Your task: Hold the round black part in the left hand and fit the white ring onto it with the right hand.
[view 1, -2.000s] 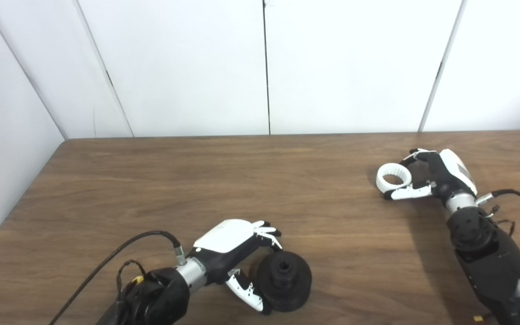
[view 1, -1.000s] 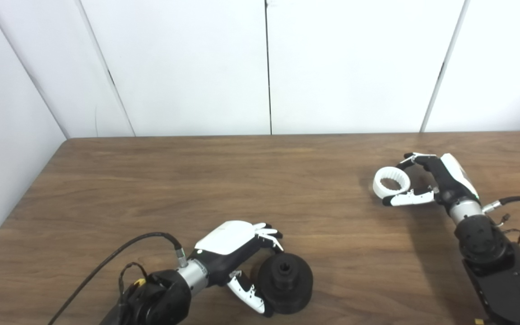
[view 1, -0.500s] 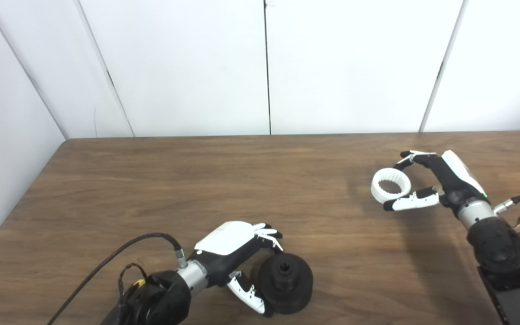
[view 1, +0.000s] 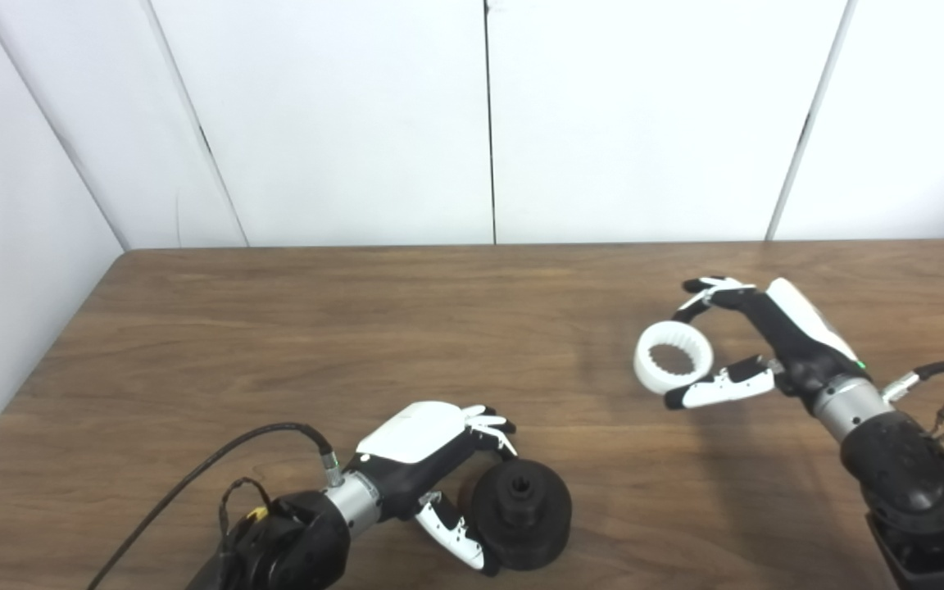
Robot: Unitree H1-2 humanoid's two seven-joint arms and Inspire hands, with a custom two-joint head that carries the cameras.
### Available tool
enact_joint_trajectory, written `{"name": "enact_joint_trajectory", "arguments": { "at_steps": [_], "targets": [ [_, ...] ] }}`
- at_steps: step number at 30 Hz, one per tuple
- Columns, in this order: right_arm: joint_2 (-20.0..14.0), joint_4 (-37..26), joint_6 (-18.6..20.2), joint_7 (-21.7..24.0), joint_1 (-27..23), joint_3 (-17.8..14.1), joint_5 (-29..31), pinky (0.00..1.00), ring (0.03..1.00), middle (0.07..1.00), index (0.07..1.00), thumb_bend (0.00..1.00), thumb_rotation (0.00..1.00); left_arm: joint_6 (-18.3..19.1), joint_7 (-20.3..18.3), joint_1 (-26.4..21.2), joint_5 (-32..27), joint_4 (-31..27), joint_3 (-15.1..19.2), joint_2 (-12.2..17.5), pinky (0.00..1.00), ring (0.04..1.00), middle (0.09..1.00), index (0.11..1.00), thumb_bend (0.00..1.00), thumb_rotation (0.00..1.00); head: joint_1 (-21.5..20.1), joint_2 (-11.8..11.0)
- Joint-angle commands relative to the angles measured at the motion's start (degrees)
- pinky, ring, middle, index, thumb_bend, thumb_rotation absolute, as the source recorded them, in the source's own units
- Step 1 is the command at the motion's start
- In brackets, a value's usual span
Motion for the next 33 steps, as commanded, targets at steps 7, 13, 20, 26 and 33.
{"name": "enact_joint_trajectory", "arguments": {
  "at_steps": [7, 13, 20, 26, 33],
  "targets": [
    [0.79, -6.88, -0.63, 2.37, -0.31, 1.51, 0.5, 0.88, 0.932, 0.864, 0.489, 0.52, 0.16, -0.2, -0.82, 0.49, 0.27, 1.63, -1.45, -0.93, 0.9, 0.964, 0.91, 0.642, 0.84, 0.24, 0.29, 0.15],
    [1.83, -10.56, 0.46, 4.62, 0.36, 2.57, 1.32, 0.89, 0.939, 0.865, 0.488, 0.52, 0.16, -0.02, -1.15, 0.21, 0.47, 1.69, -1.72, -0.92, 0.91, 0.968, 0.913, 0.646, 0.83, 0.26, 0.42, 0.26],
    [3.13, -13.57, 2.31, 6.47, 0.72, 3.85, 0.68, 0.9, 0.942, 0.865, 0.488, 0.52, 0.16, 0.29, -0.83, 0.31, 0.56, 1.74, -1.81, -1.21, 0.9, 0.966, 0.915, 0.667, 0.84, 0.25, 0.56, 0.34],
    [3.76, -15.18, 2.64, 8.05, 0.8, 5.55, -0.15, 0.9, 0.94, 0.868, 0.489, 0.52, 0.16, 0.16, -0.81, 0.18, 0.38, 2.0, -1.84, -1.19, 0.91, 0.968, 0.915, 0.655, 0.83, 0.24, 0.53, 0.44],
    [5.18, -14.37, 2.04, 8.61, 0.79, 6.99, -0.05, 0.88, 0.936, 0.871, 0.489, 0.52, 0.16, -0.06, -0.5, 0.06, 0.89, 2.31, -2.07, -1.34, 0.91, 0.969, 0.916, 0.651, 0.83, 0.25, 0.67, 0.5]
  ]
}}
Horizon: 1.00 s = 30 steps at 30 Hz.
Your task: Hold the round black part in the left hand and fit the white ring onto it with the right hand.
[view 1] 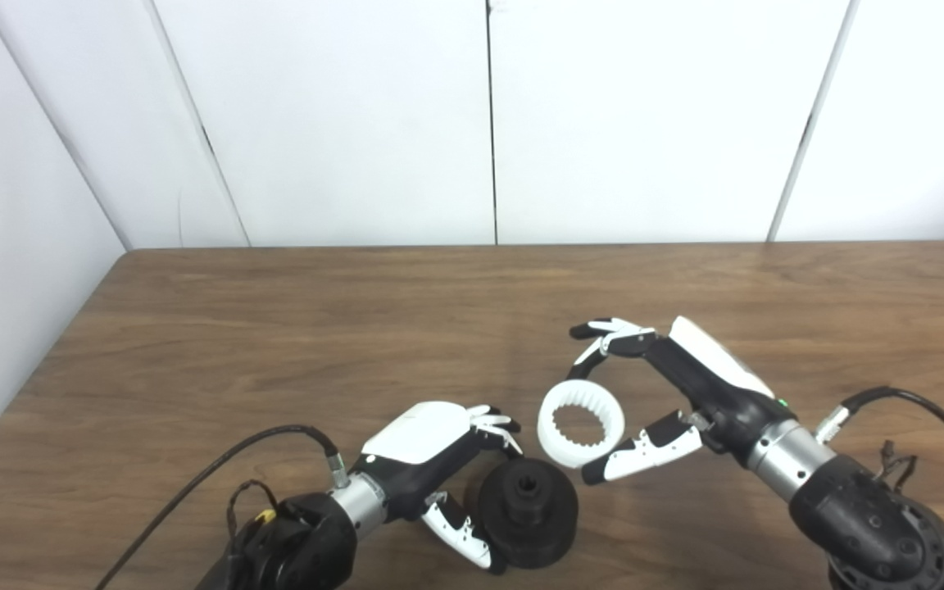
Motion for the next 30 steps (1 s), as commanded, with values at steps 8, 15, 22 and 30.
{"name": "enact_joint_trajectory", "arguments": {
  "at_steps": [8, 15, 22, 30],
  "targets": [
    [1.7, 0.36, -1.41, -0.2, -1.85, 1.69, -0.67, 0.89, 0.94, 0.87, 0.488, 0.52, 0.16, 0.15, -1.63, 0.12, -0.05, 1.49, -1.59, -0.6, 0.91, 0.97, 0.918, 0.652, 0.83, 0.24, 0.23, 0.25],
    [2.19, 1.55, -2.47, -0.59, -1.7, 2.48, -0.62, 0.89, 0.935, 0.867, 0.488, 0.52, 0.16, 0.43, -1.77, 0.13, 0.18, 1.53, -1.58, -0.64, 0.92, 0.974, 0.919, 0.673, 0.83, 0.25, 0.25, 0.37],
    [2.44, 2.07, -2.84, -0.58, -1.84, 3.32, -1.26, 0.88, 0.921, 0.86, 0.488, 0.52, 0.16, 0.87, -2.34, 0.11, 0.65, 0.87, -1.71, -0.48, 0.9, 0.971, 0.919, 0.681, 0.82, 0.26, 0.19, 0.64],
    [2.04, 2.19, -2.59, -0.02, -1.6, 3.49, -1.21, 0.89, 0.93, 0.865, 0.488, 0.52, 0.16, 0.67, -1.78, -0.26, -0.17, 1.7, -1.35, -0.69, 0.91, 0.968, 0.911, 0.664, 0.83, 0.23, -0.01, 0.85]
  ]
}}
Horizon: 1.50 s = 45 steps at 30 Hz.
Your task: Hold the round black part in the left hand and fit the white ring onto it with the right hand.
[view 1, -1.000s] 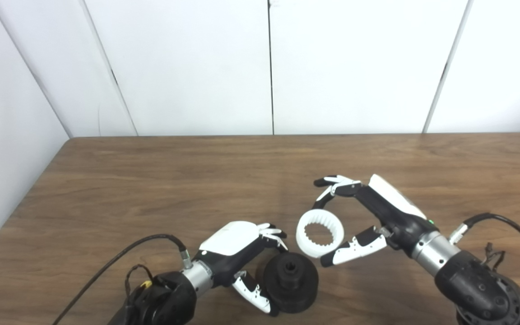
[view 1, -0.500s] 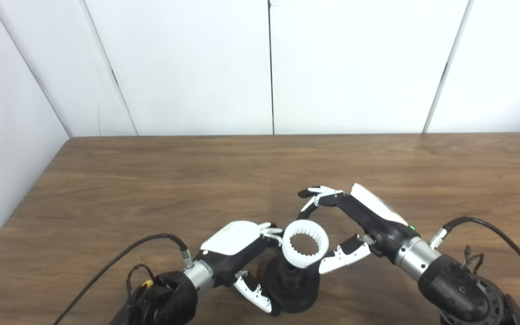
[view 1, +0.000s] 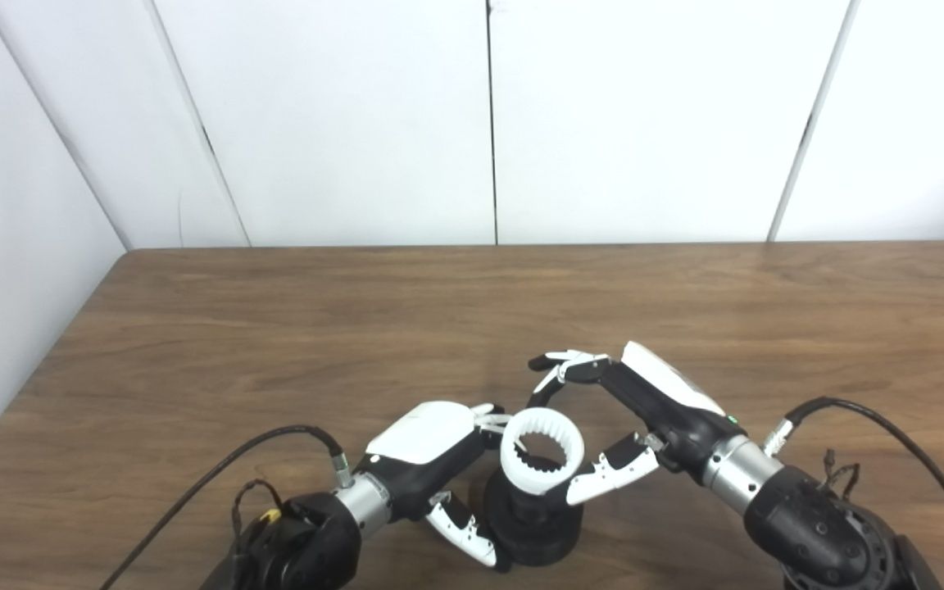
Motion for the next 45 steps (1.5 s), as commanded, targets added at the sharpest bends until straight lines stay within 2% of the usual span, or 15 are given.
{"name": "enact_joint_trajectory", "arguments": {
  "at_steps": [1, 12, 31, 45],
  "targets": [
    [-0.07, -0.86, -1.85, -0.04, -1.6, -0.03, -0.04, 0.9, 0.933, 0.867, 0.489, 0.52, 0.16, 0.3, -1.56, -0.11, -0.18, 1.67, -1.17, -0.34, 0.9, 0.966, 0.909, 0.664, 0.84, 0.23, 0.05, 0.11],
    [-0.74, -0.98, -1.79, 0.69, -1.18, 0.33, -0.65, 0.9, 0.933, 0.863, 0.488, 0.52, 0.16, 0.76, -1.72, -0.17, -0.36, 1.48, -1.09, -0.68, 0.89, 0.963, 0.907, 0.635, 0.84, 0.24, 0.01, 0.27],
    [-2.42, -1.01, -1.49, 1.97, -0.44, 0.72, -1.18, 0.88, 0.937, 0.875, 0.488, 0.52, 0.16, 1.39, -2.33, -0.67, -0.17, 0.99, -1.38, -0.51, 0.9, 0.969, 0.911, 0.64, 0.83, 0.25, -0.17, 0.91],
    [-2.77, -0.82, -2.58, 2.33, 0.31, 1.29, -1.03, 0.9, 0.951, 0.88, 0.49, 0.52, 0.16, 1.07, -1.78, -0.77, -0.51, 1.67, -1.43, -0.8, 0.91, 0.966, 0.909, 0.639, 0.84, 0.24, -0.12, 0.84]
  ]
}}
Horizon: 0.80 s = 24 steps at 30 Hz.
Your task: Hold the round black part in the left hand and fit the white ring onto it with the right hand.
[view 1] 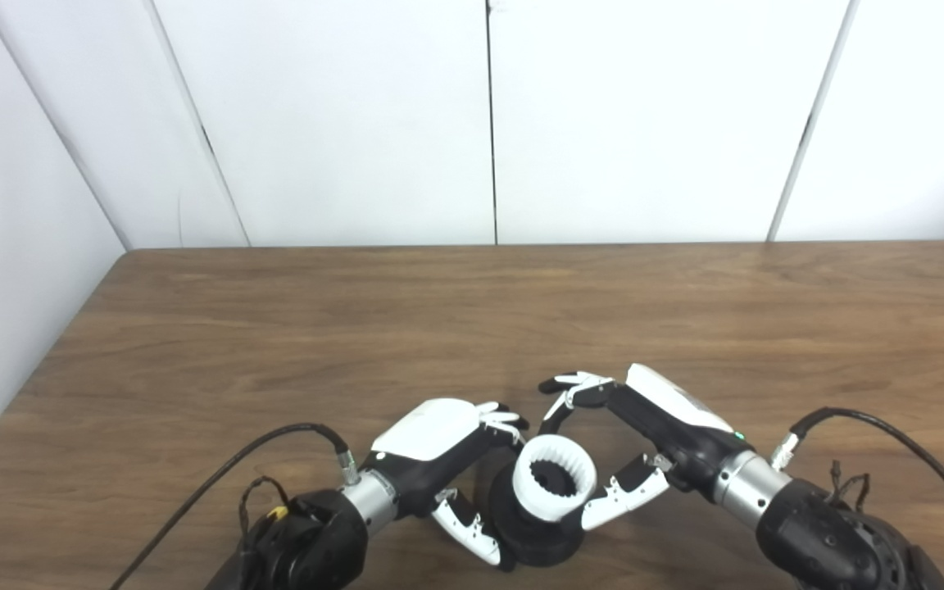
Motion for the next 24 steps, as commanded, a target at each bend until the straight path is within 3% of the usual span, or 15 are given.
{"name": "enact_joint_trajectory", "arguments": {
  "at_steps": [1, 24],
  "targets": [
    [-0.07, -0.85, -2.15, -0.03, -0.96, 0.22, -0.03, 0.9, 0.952, 0.88, 0.49, 0.52, 0.16, 0.26, -1.76, -0.22, -0.64, 1.42, -1.0, -0.27, 0.91, 0.967, 0.908, 0.636, 0.84, 0.24, 0.13, 0.04],
    [1.03, 0.18, -3.0, 0.54, -1.66, 2.07, -1.67, 0.94, 0.963, 0.889, 0.491, 0.52, 0.16, 0.53, -2.01, -0.59, -0.44, 1.54, -1.04, -0.61, 0.92, 0.971, 0.911, 0.653, 0.83, 0.25, 0.23, -0.12]
  ]
}}
